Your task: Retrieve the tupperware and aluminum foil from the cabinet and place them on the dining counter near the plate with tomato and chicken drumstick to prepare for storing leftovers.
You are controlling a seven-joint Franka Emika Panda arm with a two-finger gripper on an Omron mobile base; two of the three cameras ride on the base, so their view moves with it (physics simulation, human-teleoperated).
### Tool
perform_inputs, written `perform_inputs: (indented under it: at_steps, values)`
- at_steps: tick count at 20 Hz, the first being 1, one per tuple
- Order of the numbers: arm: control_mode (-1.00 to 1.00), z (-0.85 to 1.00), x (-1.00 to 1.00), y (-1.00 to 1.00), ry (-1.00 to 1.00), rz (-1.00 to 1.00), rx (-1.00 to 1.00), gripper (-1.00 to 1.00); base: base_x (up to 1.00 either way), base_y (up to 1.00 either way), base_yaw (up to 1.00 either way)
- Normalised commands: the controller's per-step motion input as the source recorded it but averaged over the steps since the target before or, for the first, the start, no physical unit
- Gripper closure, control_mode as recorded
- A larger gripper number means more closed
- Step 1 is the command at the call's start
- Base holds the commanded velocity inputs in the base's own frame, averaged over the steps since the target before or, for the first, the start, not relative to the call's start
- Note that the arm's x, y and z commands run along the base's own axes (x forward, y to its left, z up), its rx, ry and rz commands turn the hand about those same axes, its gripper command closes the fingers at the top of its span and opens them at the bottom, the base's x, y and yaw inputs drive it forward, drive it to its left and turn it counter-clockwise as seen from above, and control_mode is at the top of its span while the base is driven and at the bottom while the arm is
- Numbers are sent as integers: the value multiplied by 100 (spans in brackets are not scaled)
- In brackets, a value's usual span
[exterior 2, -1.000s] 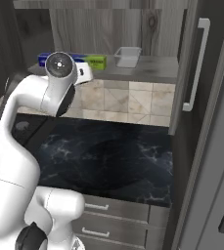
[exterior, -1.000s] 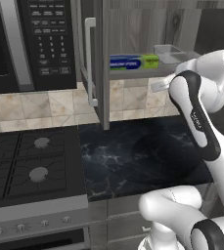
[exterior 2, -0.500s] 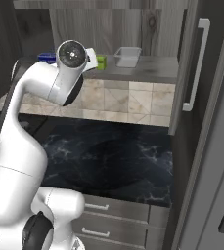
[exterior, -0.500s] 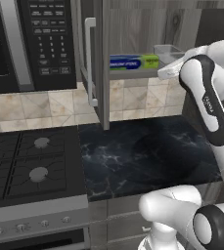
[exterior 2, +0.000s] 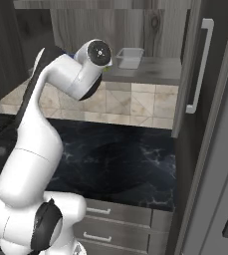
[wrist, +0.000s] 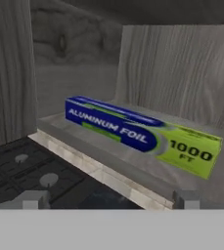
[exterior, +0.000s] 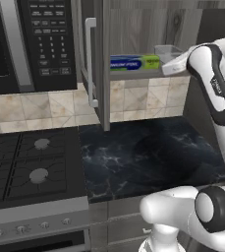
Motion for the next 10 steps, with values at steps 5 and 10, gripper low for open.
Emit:
perform_inputs:
  at_steps: [5,10]
  values:
    - [-100,0,43,0,0,11,2,-100,0,0,0]
    - [-100,0,42,0,4,10,0,-100,0,0,0]
